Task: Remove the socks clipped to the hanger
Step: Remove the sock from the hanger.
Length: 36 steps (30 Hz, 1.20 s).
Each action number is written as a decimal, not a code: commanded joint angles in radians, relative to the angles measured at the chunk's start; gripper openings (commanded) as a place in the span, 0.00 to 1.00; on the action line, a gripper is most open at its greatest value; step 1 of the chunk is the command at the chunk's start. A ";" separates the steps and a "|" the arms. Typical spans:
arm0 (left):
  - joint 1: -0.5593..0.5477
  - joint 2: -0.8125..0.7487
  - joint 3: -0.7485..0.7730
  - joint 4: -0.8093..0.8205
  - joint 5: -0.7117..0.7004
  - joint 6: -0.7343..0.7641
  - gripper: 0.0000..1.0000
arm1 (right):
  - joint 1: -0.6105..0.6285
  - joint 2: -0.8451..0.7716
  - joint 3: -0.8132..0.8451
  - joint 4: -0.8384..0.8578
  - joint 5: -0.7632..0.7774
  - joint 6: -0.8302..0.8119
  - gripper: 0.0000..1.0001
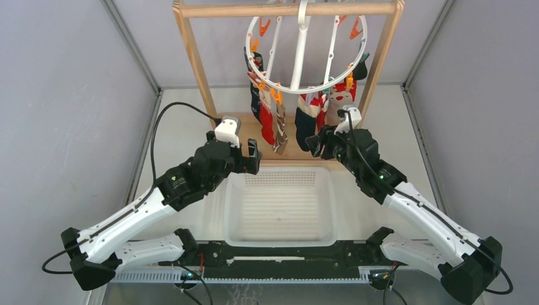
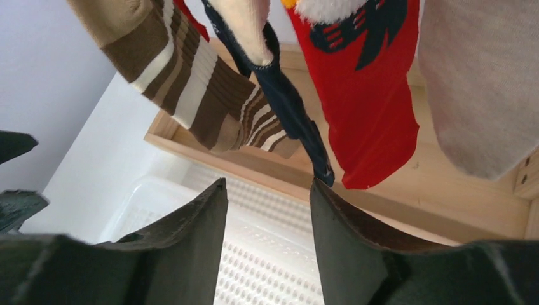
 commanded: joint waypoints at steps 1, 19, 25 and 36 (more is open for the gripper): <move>0.007 -0.044 0.025 0.055 0.054 0.005 1.00 | -0.026 0.029 0.010 0.099 0.003 -0.045 0.60; 0.011 -0.128 -0.138 0.109 0.014 -0.039 1.00 | 0.099 0.068 -0.028 0.148 0.142 -0.034 0.61; 0.011 -0.172 -0.179 0.111 0.022 -0.053 1.00 | 0.049 0.029 -0.104 0.172 0.099 -0.022 0.61; 0.010 -0.175 -0.199 0.136 0.056 -0.076 1.00 | -0.035 0.039 -0.154 0.257 0.000 -0.031 0.61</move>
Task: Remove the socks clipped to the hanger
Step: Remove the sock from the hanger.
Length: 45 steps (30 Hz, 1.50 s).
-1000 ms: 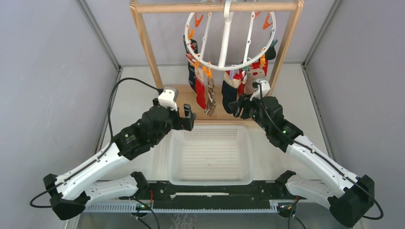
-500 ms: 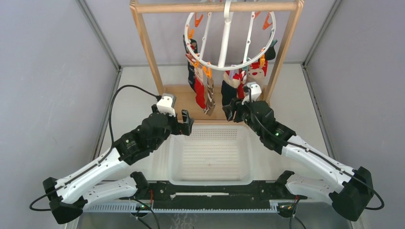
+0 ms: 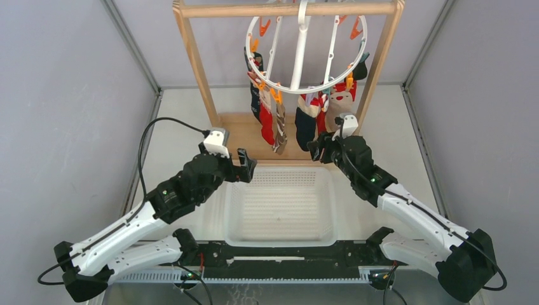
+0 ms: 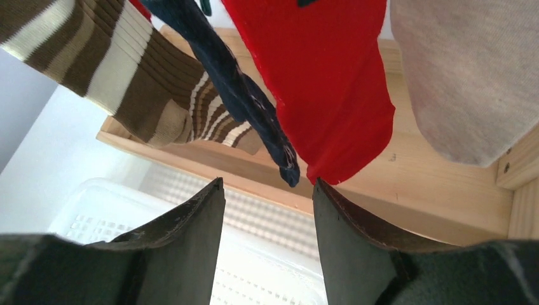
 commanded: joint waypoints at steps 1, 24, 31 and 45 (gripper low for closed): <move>0.007 -0.009 -0.032 0.073 0.035 -0.027 1.00 | -0.024 0.002 -0.006 0.105 -0.052 0.007 0.61; 0.007 0.031 -0.036 0.110 0.059 -0.043 1.00 | -0.083 0.186 0.031 0.284 -0.212 0.042 0.51; 0.006 0.035 -0.041 0.155 0.101 -0.050 1.00 | -0.085 0.177 0.029 0.282 -0.231 0.074 0.34; 0.005 0.043 -0.058 0.217 0.150 -0.081 1.00 | -0.088 0.016 0.033 0.180 -0.263 0.080 0.00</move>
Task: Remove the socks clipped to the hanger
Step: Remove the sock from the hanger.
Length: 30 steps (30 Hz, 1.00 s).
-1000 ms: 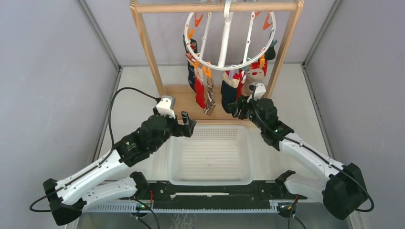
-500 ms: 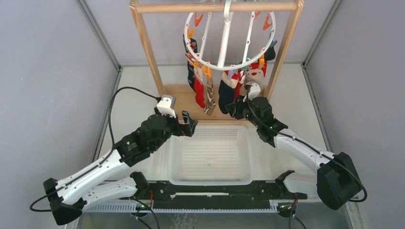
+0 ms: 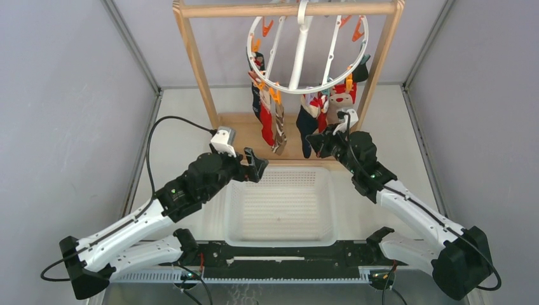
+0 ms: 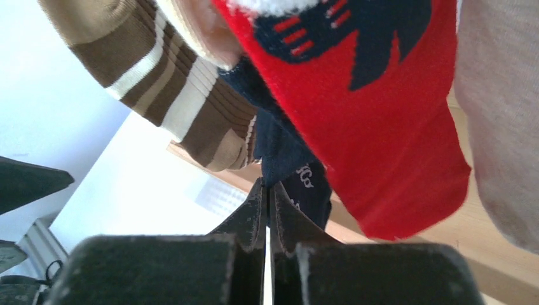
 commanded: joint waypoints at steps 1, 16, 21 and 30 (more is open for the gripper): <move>0.005 0.006 -0.010 0.059 0.030 -0.021 1.00 | -0.004 -0.034 0.039 -0.015 -0.027 0.018 0.00; 0.004 0.017 -0.064 0.190 0.119 -0.026 1.00 | -0.004 -0.140 0.039 -0.116 -0.112 0.074 0.00; 0.004 0.028 -0.091 0.263 0.172 -0.032 1.00 | -0.009 -0.174 0.039 -0.123 -0.168 0.111 0.00; -0.007 0.032 -0.133 0.386 0.218 -0.030 1.00 | -0.020 -0.200 0.048 -0.119 -0.264 0.207 0.00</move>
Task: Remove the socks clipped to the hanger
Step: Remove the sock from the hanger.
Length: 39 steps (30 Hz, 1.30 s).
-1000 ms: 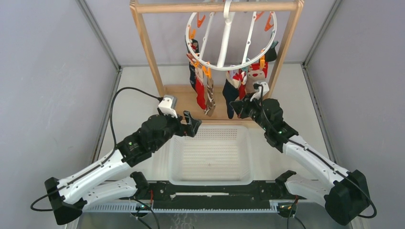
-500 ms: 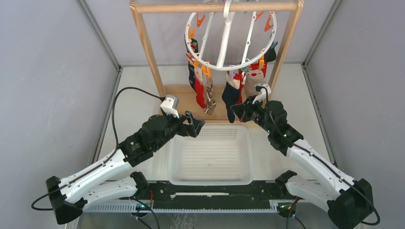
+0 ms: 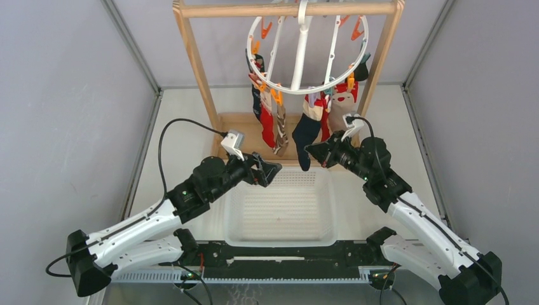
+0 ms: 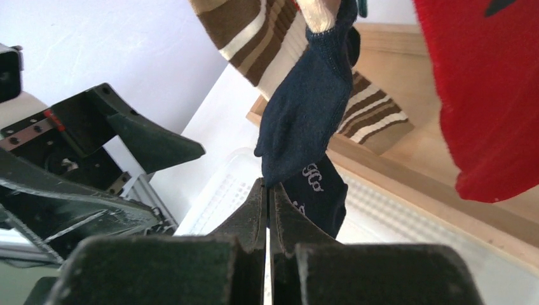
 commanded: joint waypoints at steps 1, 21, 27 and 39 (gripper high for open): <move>-0.006 -0.006 -0.028 0.125 0.038 -0.002 1.00 | -0.007 -0.027 0.048 0.029 -0.068 0.077 0.00; -0.086 0.130 -0.003 0.255 -0.035 0.093 1.00 | -0.001 -0.032 0.086 0.023 -0.127 0.214 0.00; -0.089 0.192 0.020 0.301 -0.011 0.114 1.00 | 0.008 -0.031 0.086 0.033 -0.138 0.227 0.00; -0.092 0.269 0.038 0.401 0.047 0.159 1.00 | 0.022 -0.029 0.089 0.022 -0.156 0.231 0.00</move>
